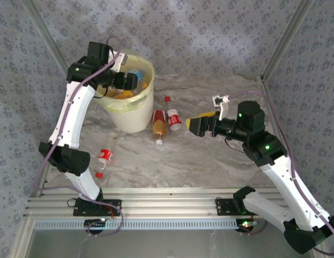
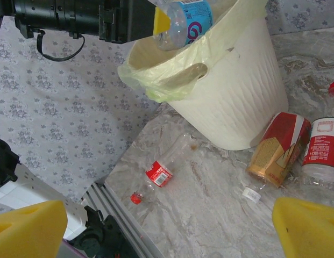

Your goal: Put the plastic bottles in the bin

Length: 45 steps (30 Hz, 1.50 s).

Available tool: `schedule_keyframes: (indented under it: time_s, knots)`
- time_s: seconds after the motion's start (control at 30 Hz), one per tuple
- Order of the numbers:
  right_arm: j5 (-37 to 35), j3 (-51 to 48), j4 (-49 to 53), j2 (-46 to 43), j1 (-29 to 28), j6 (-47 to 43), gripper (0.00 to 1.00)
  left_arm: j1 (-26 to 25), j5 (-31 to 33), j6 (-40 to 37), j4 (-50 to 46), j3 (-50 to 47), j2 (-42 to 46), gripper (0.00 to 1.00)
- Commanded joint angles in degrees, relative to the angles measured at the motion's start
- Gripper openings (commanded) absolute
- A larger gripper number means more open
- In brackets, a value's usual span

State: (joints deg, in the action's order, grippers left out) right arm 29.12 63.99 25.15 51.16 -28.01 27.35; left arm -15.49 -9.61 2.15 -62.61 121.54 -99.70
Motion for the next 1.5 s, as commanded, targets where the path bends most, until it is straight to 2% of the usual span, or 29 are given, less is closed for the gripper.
schedule_keyframes:
  time_s: [0.0, 0.13, 0.4, 0.6, 0.77, 1.03, 1.27, 1.4, 1.47]
  knots:
    - [-0.99, -0.11, 0.62, -0.18, 0.25, -1.01, 1.0, 0.32, -0.12, 2.42, 2.85, -0.75, 2.99, 0.7]
    - [-1.08, -0.15, 0.89, -0.21, 0.32, -1.09, 1.0, 0.26, -0.1, 3.19, 2.05, -0.85, 3.19, 0.52]
    - [-0.8, -0.05, 0.62, 0.32, 0.41, -1.13, 1.0, -0.2, -3.48, 4.76, 3.87, -1.49, 0.64, 0.51]
    - [-1.15, 0.08, 0.97, 0.19, 0.45, -1.02, 1.0, -3.38, -2.66, 5.22, 2.22, 2.16, -3.38, 0.52]
    - [-1.05, 0.01, 0.96, 0.47, 0.52, -0.9, 1.0, -6.02, -0.15, 5.03, 1.0, 2.94, -6.15, 0.57]
    - [-1.11, -0.12, 1.08, 0.41, 0.63, -1.0, 1.0, -6.31, 0.12, 5.56, 0.22, 4.34, -6.07, 0.68]
    - [-1.16, -0.81, 0.81, 0.73, 0.7, -0.99, 1.0, -6.27, 0.14, 6.03, -0.95, 6.23, -3.45, 0.92]
    - [-1.44, -0.79, 0.94, 0.72, 0.69, -0.99, 1.0, -6.23, 1.72, 5.76, -1.22, 6.74, -1.94, 1.0]
    - [-2.49, -0.7, 1.58, 1.01, 0.84, -0.83, 1.0, -6.27, 1.96, 5.82, -1.18, 6.87, -1.15, 1.0]
